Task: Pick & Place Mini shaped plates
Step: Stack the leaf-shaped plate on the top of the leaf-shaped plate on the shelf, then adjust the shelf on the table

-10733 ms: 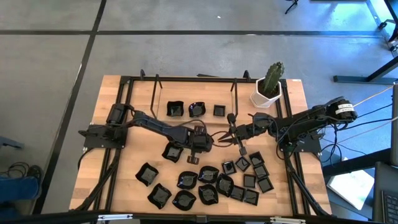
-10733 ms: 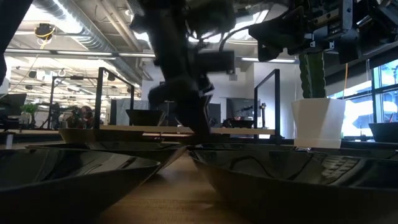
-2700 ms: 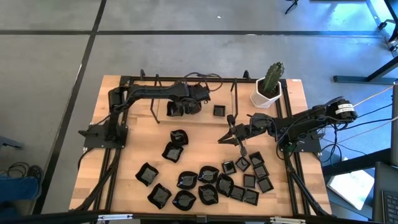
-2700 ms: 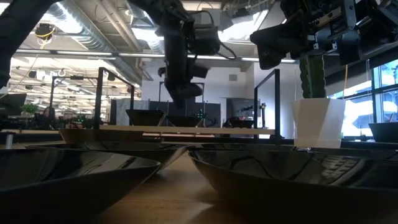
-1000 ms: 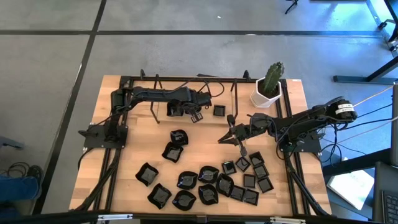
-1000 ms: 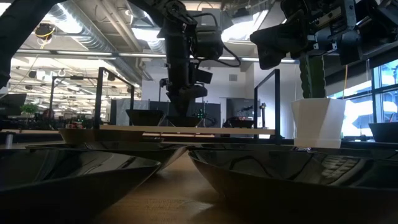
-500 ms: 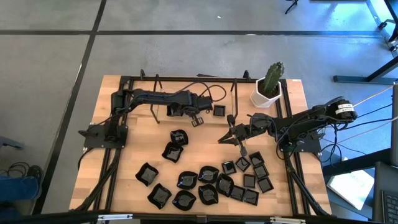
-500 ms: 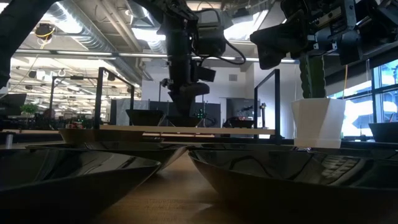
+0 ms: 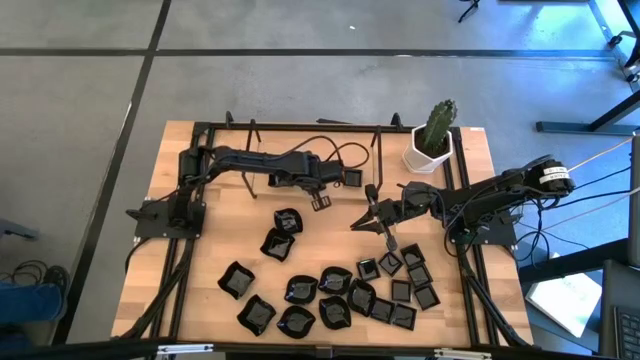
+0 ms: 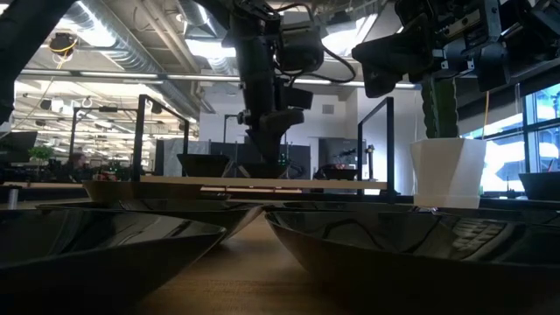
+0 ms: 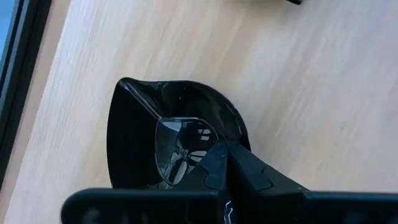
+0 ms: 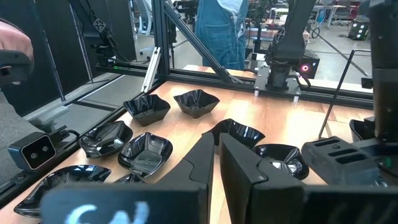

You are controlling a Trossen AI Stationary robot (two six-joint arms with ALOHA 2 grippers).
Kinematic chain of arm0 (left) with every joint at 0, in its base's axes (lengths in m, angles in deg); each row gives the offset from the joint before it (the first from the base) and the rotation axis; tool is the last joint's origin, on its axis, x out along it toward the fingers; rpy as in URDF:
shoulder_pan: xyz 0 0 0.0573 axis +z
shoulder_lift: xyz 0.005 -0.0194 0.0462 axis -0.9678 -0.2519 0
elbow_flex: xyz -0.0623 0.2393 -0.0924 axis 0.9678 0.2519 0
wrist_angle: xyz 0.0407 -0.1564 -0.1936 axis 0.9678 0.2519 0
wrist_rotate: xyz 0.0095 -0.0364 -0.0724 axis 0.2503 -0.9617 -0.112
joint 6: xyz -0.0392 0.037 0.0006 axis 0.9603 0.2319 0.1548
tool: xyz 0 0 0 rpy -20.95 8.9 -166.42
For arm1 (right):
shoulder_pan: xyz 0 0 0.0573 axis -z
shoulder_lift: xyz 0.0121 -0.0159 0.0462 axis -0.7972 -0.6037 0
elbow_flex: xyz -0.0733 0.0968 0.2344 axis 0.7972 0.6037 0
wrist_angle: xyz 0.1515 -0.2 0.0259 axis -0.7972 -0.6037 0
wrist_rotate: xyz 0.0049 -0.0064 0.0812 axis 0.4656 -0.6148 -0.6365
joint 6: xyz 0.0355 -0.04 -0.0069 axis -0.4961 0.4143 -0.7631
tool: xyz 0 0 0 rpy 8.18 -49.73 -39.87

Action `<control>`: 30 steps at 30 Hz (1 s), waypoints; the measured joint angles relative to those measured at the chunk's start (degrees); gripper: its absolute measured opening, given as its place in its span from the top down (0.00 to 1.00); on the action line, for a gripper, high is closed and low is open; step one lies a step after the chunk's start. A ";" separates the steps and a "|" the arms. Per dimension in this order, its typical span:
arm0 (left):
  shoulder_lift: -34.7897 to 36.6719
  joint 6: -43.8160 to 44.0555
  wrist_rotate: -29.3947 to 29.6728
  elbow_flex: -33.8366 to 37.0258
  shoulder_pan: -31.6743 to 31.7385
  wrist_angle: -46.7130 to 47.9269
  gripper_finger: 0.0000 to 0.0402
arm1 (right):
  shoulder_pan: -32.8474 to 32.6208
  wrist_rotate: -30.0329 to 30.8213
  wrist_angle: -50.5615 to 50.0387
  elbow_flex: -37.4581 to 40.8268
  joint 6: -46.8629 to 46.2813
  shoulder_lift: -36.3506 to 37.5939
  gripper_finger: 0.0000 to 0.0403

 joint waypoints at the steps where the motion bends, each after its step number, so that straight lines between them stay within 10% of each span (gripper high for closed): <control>1: 0.00 -0.01 0.01 0.00 -0.06 0.00 0.99 | -0.02 0.00 0.00 0.00 -0.02 0.00 0.93; 21: 3.83 -3.31 14.35 -5.78 -4.61 2.76 1.00 | -0.02 0.00 0.00 0.00 0.00 0.00 0.93; 30: 22.94 -11.04 16.65 -2.42 -17.56 0.78 0.99 | -0.02 0.00 -0.57 -0.02 -0.10 0.00 0.93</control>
